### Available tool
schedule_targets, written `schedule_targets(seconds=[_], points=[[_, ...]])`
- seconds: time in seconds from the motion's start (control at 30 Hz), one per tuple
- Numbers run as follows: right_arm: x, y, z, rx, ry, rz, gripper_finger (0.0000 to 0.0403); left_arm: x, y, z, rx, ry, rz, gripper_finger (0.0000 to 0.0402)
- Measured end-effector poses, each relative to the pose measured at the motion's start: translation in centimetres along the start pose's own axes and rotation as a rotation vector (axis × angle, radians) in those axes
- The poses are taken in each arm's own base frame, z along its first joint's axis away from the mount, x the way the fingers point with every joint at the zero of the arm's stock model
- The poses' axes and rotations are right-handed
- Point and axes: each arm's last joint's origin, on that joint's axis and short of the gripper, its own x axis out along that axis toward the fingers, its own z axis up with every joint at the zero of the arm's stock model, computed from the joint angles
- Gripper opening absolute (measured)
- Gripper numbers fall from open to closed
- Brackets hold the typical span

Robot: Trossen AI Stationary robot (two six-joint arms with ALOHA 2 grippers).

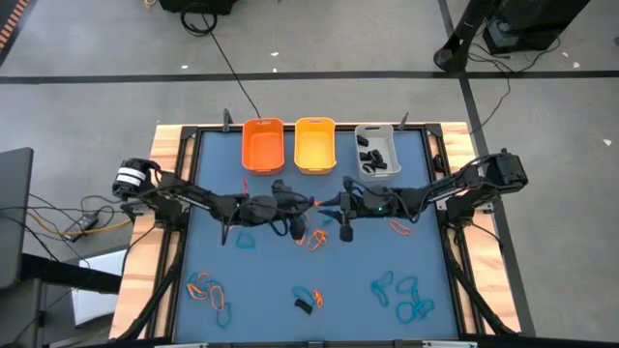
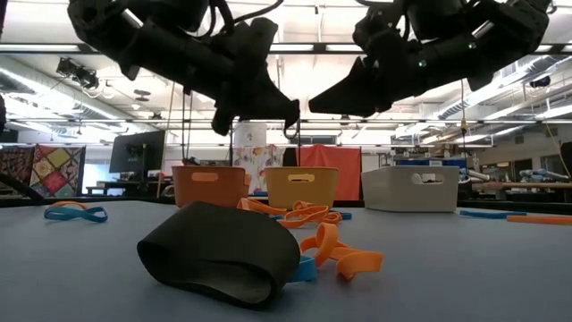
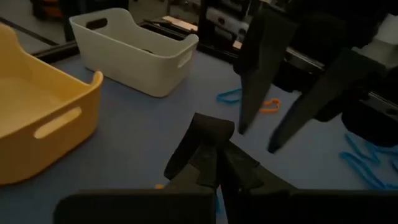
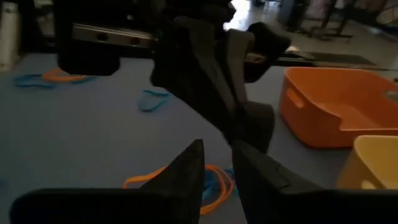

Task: Sort rubber bands into baskets
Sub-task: Put the black rubber band into the gray bin

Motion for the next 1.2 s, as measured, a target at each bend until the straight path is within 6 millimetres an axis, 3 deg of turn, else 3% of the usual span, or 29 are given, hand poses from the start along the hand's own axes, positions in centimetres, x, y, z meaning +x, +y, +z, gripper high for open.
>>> schedule_targets(seconds=[0.27,0.47,0.77,0.93,1.13,1.2], points=[[0.0,-0.1,0.0,-0.050,0.007,-0.110,0.0142,0.3,0.2,0.5,-0.001,0.019,-0.141,0.0010],[-0.1,0.5,-0.6,-0.026,0.062,0.101,0.0185,0.3,-0.1,1.1,-0.006,-0.010,-0.259,0.0010],[-0.1,0.7,-0.1,-0.006,0.005,0.129,0.0212,0.2,-0.3,1.4,0.007,-0.034,-0.291,0.0010],[-0.1,0.7,0.1,0.033,-0.006,0.135,0.0171,0.2,-0.3,1.4,0.011,-0.031,-0.288,0.0010],[-0.1,0.7,0.0,0.045,-0.002,0.136,0.0040,0.2,-0.3,1.3,0.044,-0.032,-0.287,0.0020],[-0.1,0.7,0.0,0.040,0.003,0.135,0.0016,0.2,-0.3,1.3,0.038,-0.031,-0.286,0.0031]])
